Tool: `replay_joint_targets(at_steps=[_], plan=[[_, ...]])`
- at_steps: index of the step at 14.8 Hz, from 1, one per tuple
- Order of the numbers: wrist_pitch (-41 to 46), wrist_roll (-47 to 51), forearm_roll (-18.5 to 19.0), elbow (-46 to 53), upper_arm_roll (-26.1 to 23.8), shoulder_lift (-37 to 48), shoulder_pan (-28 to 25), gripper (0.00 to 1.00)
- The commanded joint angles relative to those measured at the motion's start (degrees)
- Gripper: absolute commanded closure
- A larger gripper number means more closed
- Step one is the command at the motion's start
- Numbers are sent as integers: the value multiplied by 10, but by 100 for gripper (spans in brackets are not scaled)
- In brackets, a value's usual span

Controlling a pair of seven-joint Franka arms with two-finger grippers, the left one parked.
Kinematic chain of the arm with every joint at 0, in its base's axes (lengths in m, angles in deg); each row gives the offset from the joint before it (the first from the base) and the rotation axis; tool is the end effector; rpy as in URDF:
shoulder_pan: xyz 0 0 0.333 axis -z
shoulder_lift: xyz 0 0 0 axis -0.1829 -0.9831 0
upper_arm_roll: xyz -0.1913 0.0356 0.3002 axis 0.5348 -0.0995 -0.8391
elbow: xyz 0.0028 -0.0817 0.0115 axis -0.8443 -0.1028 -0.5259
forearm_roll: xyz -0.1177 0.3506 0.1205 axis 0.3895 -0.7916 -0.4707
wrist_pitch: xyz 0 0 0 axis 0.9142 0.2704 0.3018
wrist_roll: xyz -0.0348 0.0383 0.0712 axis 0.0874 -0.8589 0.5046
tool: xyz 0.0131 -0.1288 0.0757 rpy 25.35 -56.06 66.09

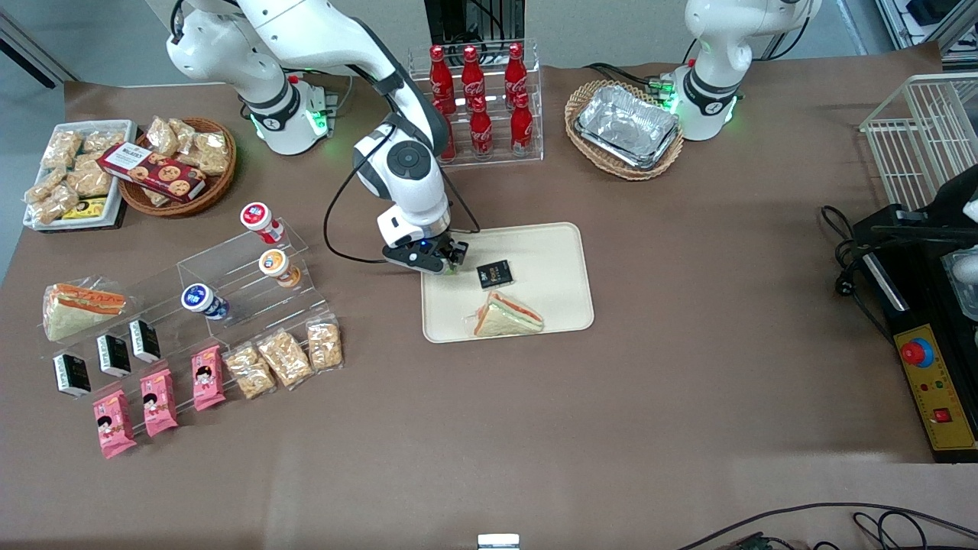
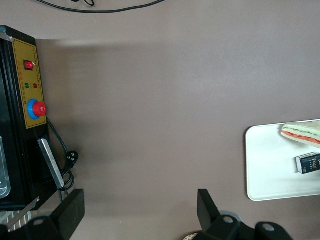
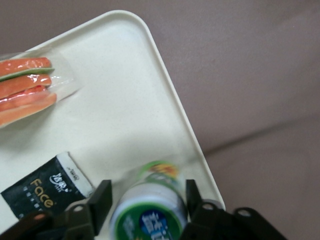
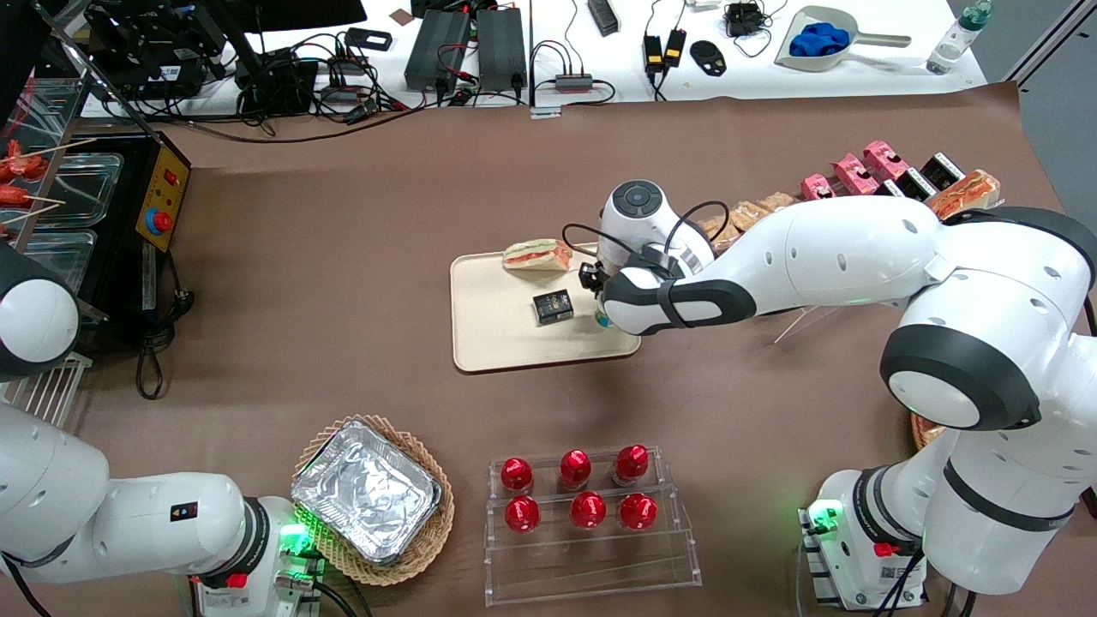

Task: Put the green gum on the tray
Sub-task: 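Lower the canister onto the tray beside the black card and open the gripper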

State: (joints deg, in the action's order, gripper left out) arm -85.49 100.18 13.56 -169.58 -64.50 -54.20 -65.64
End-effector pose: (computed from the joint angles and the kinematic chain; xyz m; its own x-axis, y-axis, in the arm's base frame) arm 0.4237 0.4169 0.2372 0.9321 -0.3572 0.0605 -0.3552 -0.9339 -0.0415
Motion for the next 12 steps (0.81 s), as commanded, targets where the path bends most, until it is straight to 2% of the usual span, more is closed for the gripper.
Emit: replay_joint_targets(at_steps=[1,8,10,12], plan=[[-22,8,-7,3,7,-13,-6,0],[-16,-4,-5,2,8,-6,-4,0],[10,-53,-5,2,10,11,3,0],[72,-121,-5,3,13,48,19,0]])
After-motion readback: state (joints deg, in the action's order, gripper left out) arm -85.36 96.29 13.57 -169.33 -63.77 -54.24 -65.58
